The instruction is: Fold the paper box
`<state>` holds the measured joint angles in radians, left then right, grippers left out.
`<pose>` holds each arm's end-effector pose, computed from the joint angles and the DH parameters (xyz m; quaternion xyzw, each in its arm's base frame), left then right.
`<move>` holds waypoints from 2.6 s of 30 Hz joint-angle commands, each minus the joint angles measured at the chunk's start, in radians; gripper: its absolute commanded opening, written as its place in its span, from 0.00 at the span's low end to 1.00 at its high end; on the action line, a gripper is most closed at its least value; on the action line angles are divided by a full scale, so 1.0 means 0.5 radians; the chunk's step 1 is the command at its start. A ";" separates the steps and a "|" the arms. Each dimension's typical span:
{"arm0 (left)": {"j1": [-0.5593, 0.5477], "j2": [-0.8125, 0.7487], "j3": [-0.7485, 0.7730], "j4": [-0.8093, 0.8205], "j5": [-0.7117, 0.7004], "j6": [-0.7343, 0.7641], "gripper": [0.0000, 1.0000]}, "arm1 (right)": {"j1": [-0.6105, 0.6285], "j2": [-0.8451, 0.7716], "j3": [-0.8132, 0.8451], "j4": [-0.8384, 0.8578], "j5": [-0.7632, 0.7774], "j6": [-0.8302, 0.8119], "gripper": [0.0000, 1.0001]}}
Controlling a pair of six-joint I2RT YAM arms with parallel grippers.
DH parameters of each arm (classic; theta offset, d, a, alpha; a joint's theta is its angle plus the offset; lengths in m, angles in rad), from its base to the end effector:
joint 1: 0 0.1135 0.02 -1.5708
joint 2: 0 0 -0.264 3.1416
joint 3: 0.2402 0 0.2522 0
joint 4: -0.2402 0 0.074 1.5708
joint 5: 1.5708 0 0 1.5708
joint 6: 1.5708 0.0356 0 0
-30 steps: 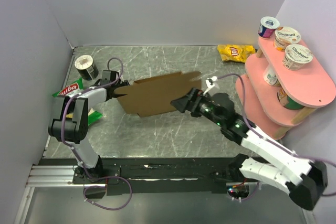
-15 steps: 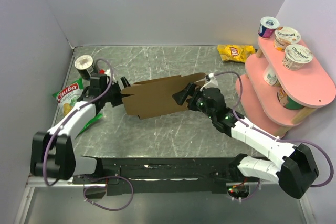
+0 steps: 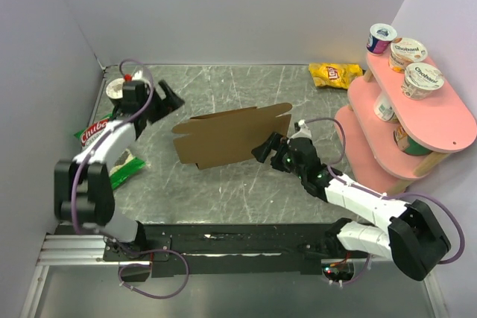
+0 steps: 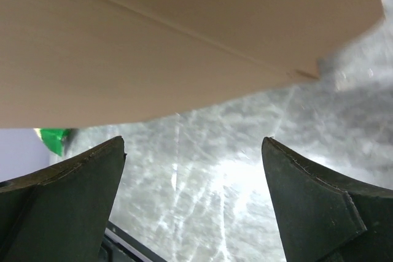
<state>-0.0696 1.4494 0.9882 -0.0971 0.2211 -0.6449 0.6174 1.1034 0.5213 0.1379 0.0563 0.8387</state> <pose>0.3250 -0.0305 0.2627 -0.1953 0.8487 -0.2589 0.4178 0.1949 0.1359 0.2176 0.1083 0.8383 0.3374 0.4143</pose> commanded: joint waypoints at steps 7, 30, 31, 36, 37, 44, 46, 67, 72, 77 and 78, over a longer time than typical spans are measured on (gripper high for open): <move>-0.088 0.773 0.628 0.433 0.211 0.090 0.98 | -0.161 0.321 -0.043 0.384 -0.168 -0.036 0.94; -0.643 -0.398 -1.151 1.078 0.341 -0.658 0.97 | -0.548 1.340 1.274 0.234 -0.705 -0.640 1.00; -0.643 -0.496 -1.182 1.023 0.292 -0.661 0.97 | -0.557 1.312 1.252 0.215 -0.702 -0.671 1.00; -0.622 -1.048 -1.112 0.462 -0.012 -0.448 0.96 | -0.719 1.009 1.013 0.129 -0.625 -0.653 1.00; -0.603 -1.091 -1.081 0.343 -0.031 -0.404 0.96 | -0.747 0.960 0.922 0.099 -0.607 -0.662 1.00; -0.245 -0.912 -0.658 0.372 0.070 -0.106 0.96 | -0.922 0.301 0.470 0.095 -0.646 -0.643 1.00; -0.153 -0.828 -0.569 0.451 0.131 -0.072 0.96 | -0.919 0.044 0.287 0.098 -0.586 -0.601 1.00; 0.182 -0.006 0.457 0.304 0.856 0.142 0.96 | -0.818 -0.235 -0.058 0.712 -0.934 -1.235 0.97; 0.204 0.003 0.417 0.292 0.905 0.216 0.96 | -0.732 0.014 0.159 0.734 -0.972 -1.404 0.86; 0.213 -0.042 0.398 0.246 0.892 0.298 0.96 | -0.631 0.256 0.292 0.758 -0.984 -1.453 0.62; 0.213 -0.052 0.392 0.222 0.889 0.317 0.96 | -0.624 0.281 0.322 0.764 -0.993 -1.453 0.56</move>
<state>0.0341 1.4528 1.1927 0.0250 0.6426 -0.5495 0.2813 1.1954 0.6132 0.4553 -0.4129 0.1638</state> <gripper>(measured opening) 0.962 0.665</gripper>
